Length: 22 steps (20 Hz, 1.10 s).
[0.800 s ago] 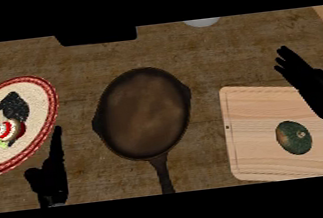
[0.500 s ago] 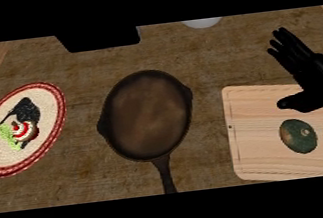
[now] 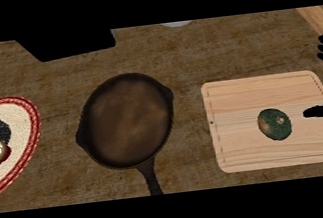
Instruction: Pick the squash from the cutting board and place it in the pan
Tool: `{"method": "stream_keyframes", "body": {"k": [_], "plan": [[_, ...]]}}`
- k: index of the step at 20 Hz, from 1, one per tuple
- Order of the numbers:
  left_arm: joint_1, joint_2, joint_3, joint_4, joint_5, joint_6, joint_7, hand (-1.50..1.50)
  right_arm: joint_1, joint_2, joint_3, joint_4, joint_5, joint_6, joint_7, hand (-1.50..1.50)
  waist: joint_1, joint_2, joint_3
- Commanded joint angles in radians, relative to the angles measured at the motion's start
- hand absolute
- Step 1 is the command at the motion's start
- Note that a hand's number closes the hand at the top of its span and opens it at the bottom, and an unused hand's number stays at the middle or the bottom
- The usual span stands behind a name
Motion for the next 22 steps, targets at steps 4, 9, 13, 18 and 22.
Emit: {"method": "stream_keyframes", "body": {"k": [4,9,13,18,22], "plan": [[-0.27,-0.028,-0.018,-0.133,0.025,-0.061,-0.024,0.0,-0.005,-0.185,0.057,-0.005,0.139,0.136,-0.041,-1.5,0.005,0.007,-0.023],[-0.316,-0.019,-0.02,-0.144,0.03,-0.076,0.023,0.0,-0.033,-0.255,0.113,-0.034,0.152,0.275,-0.041,-1.5,0.015,0.009,-0.024],[-0.34,-0.016,-0.025,-0.134,0.018,-0.082,0.03,0.0,-0.066,-0.28,0.15,-0.069,0.144,0.364,-0.029,-1.5,0.03,0.007,-0.025],[-0.364,0.002,-0.012,-0.149,0.031,-0.103,0.061,0.0,-0.105,-0.299,0.187,-0.094,0.166,0.394,0.053,-1.5,0.042,0.004,-0.025],[-0.388,-0.011,-0.024,-0.133,0.023,-0.104,0.077,0.0,-0.124,-0.28,0.246,-0.112,0.177,0.424,0.129,-1.5,0.047,0.006,-0.027]]}}
